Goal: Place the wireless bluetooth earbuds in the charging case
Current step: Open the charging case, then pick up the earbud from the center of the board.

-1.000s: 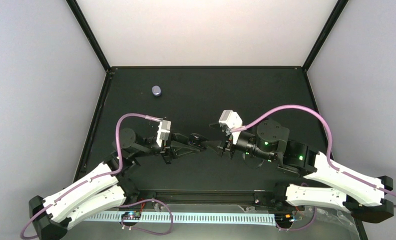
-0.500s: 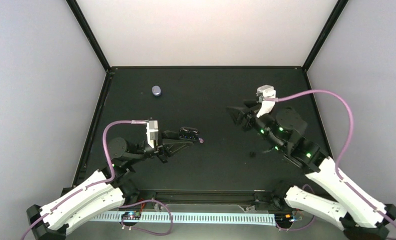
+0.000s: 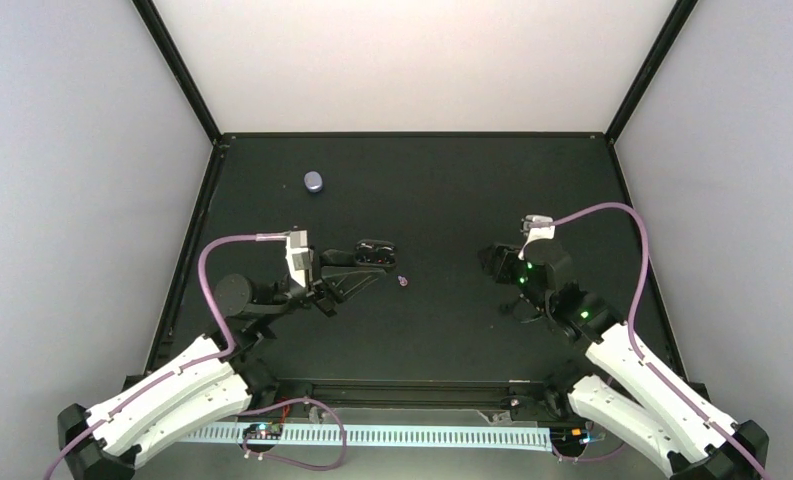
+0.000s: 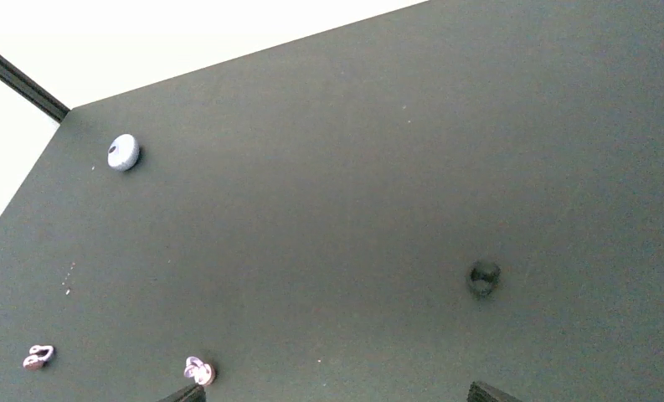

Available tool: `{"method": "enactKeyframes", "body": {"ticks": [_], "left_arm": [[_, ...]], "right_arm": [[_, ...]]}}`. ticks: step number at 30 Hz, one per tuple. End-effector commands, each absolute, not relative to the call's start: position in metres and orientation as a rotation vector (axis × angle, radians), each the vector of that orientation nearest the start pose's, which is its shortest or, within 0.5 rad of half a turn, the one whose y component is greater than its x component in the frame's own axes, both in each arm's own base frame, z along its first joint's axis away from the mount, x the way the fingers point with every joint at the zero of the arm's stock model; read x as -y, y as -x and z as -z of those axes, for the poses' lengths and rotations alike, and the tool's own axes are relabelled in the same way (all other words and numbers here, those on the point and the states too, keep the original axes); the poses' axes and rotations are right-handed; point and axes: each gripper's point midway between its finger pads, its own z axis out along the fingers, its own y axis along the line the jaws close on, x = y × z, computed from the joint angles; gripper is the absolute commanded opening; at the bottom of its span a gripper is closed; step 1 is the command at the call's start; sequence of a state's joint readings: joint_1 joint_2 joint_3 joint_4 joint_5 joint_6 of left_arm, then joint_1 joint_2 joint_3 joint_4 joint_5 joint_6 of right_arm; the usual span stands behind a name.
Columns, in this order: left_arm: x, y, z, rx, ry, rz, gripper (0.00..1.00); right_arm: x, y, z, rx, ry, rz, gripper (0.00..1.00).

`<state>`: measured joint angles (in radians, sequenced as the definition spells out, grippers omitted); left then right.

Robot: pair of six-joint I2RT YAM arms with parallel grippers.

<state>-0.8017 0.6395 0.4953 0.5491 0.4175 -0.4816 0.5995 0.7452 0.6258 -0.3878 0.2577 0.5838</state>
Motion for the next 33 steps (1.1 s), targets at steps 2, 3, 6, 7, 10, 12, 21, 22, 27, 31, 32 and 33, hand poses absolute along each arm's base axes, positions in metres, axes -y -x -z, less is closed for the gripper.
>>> {"method": "enactKeyframes", "body": {"ticks": [2, 3, 6, 7, 10, 12, 21, 22, 27, 31, 32, 33], "left_arm": [[0.232, -0.128, -0.406, -1.1, -0.591, 1.359, 0.02], [0.231, -0.127, -0.404, -1.107, -0.596, 1.355, 0.02], [0.231, -0.124, -0.395, -1.125, -0.641, 1.315, 0.01], [0.231, -0.124, -0.391, -1.13, -0.647, 1.304, 0.01], [0.226, -0.12, -0.384, -1.099, -0.651, 1.289, 0.02], [0.224, -0.119, -0.381, -1.081, -0.647, 1.289, 0.02], [0.227, -0.116, -0.374, -1.091, -0.685, 1.279, 0.02], [0.227, -0.116, -0.374, -1.09, -0.686, 1.278, 0.02], [0.225, -0.115, -0.37, -1.104, -0.685, 1.27, 0.01], [0.222, -0.115, -0.368, -1.108, -0.673, 1.264, 0.02], [0.221, -0.115, -0.368, -1.106, -0.669, 1.264, 0.02], [0.221, -0.115, -0.368, -1.104, -0.666, 1.265, 0.02]], "right_arm": [[-0.118, -0.272, -0.211, -2.061, -0.16, -0.384, 0.82], [-0.116, -0.274, -0.208, -2.072, -0.169, -0.353, 0.82], [-0.111, -0.278, -0.195, -2.135, -0.17, -0.259, 0.82], [-0.116, -0.279, -0.193, -2.156, -0.135, -0.258, 0.82], [-0.122, -0.281, -0.183, -2.177, -0.13, -0.284, 0.8], [-0.121, -0.282, -0.177, -2.178, -0.159, -0.299, 0.78], [-0.079, -0.301, -0.138, -2.169, -0.443, -0.322, 0.66], [-0.077, -0.305, -0.133, -2.175, -0.465, -0.324, 0.65], [-0.079, -0.318, -0.098, -2.272, -0.5, -0.293, 0.61], [-0.087, -0.309, -0.083, -2.337, -0.467, -0.332, 0.6], [-0.086, -0.305, -0.079, -2.358, -0.463, -0.327, 0.6], [-0.086, -0.301, -0.075, -2.377, -0.461, -0.322, 0.6]]}}
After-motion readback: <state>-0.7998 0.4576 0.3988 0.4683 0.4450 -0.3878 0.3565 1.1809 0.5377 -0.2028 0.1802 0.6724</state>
